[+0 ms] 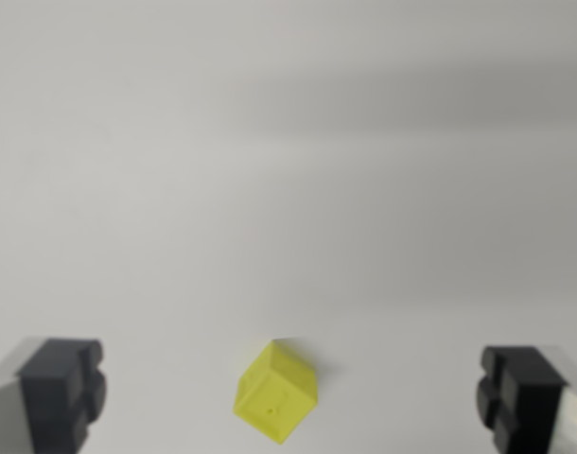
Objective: Pick yellow cube
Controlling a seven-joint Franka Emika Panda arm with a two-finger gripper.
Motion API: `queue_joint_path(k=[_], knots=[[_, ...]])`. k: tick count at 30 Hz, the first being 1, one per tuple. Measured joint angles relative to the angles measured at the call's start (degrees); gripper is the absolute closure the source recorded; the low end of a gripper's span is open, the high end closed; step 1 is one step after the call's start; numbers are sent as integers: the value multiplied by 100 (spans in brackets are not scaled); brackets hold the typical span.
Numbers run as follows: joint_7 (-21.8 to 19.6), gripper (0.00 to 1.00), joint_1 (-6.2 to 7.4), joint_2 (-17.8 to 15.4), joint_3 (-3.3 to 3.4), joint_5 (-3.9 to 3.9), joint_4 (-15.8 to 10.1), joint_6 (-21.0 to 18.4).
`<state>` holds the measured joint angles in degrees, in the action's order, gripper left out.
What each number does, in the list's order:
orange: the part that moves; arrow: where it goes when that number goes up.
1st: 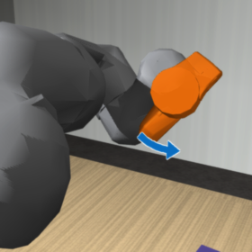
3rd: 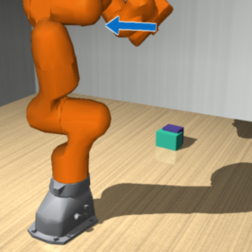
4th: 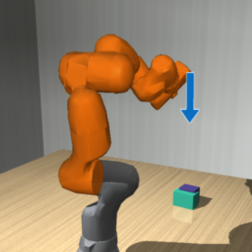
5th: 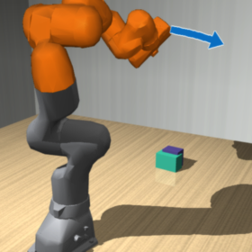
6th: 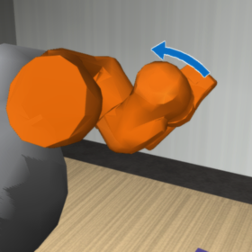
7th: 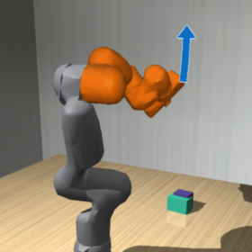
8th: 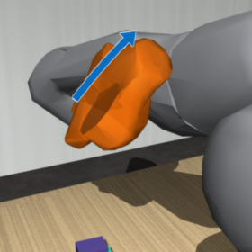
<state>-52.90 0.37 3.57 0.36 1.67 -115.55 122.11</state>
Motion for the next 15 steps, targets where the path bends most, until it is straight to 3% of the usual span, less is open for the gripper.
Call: queue_joint_path(k=[15], knots=[[-538, 0, 40, -203, 0, 6, -828, 574]])
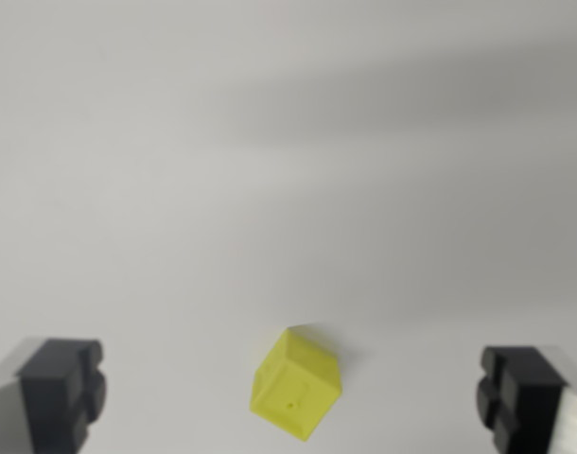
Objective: Pick yellow cube
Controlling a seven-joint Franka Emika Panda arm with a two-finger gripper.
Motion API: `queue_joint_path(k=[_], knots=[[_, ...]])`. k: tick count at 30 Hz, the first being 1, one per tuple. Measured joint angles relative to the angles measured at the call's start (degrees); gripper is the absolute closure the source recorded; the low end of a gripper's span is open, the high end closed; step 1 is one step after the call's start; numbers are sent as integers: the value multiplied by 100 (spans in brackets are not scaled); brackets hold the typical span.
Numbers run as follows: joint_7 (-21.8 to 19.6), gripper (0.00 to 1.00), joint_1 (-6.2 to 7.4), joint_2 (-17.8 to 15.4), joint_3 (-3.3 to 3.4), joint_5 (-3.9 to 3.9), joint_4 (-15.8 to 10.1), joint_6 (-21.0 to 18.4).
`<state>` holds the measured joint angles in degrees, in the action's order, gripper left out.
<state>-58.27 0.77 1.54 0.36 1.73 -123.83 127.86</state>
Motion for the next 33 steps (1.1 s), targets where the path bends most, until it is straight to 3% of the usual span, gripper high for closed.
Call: queue_joint_path(k=[33], knots=[[-1185, 0, 99, -149, 0, 2, -1551, 1304]])
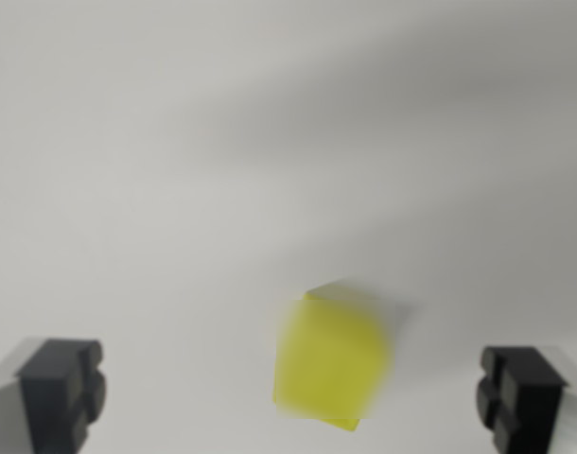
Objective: Pick yellow cube
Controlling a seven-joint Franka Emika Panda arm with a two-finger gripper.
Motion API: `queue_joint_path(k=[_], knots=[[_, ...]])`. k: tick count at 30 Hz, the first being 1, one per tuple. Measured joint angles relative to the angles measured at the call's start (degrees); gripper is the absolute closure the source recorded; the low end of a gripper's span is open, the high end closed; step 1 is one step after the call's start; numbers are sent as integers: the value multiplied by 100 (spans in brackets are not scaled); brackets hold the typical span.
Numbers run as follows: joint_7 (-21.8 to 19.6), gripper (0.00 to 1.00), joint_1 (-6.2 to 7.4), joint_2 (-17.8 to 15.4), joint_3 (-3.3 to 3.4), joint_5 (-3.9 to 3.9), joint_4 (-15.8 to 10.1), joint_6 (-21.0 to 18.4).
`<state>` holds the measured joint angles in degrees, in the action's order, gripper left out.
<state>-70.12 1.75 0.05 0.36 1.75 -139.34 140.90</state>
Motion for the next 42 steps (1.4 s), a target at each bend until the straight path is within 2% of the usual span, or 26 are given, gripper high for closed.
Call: queue_joint_path(k=[22, 42], knots=[[-783, 0, 79, 167, 0, -14, -851, 957], [-1473, 0, 167, 553, 0, -63, -1481, 1923]])
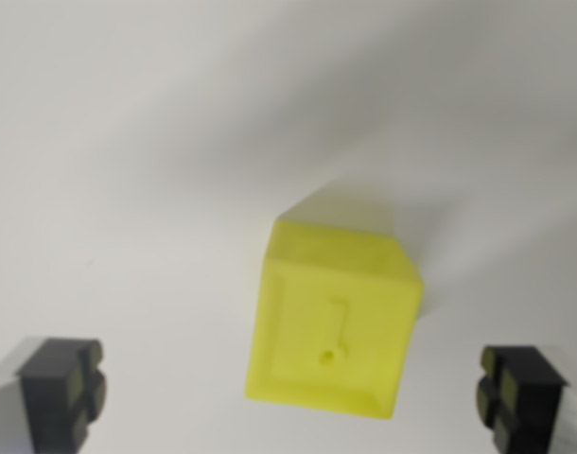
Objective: Pick yellow cube
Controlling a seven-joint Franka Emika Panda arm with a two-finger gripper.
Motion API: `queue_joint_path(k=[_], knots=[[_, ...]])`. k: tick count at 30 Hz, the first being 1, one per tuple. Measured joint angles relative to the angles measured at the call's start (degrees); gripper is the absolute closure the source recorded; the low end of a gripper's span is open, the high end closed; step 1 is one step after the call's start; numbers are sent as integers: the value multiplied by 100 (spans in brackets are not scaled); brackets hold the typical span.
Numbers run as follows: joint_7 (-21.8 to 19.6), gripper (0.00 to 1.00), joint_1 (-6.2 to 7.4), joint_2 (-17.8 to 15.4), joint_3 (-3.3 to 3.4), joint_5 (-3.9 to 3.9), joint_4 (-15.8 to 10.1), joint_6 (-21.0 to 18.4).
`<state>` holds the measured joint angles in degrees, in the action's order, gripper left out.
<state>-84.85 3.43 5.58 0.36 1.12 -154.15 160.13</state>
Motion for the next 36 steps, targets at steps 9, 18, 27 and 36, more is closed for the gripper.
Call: queue_joint_path(k=[9, 18, 27, 36], knots=[[-289, 0, 50, 260, 0, -48, -234, 471], [-495, 0, 100, 428, -2, -131, -368, 754], [-487, 0, 104, 657, -1, -145, -332, 940], [-462, 0, 109, 1141, -5, -179, -224, 1316]])
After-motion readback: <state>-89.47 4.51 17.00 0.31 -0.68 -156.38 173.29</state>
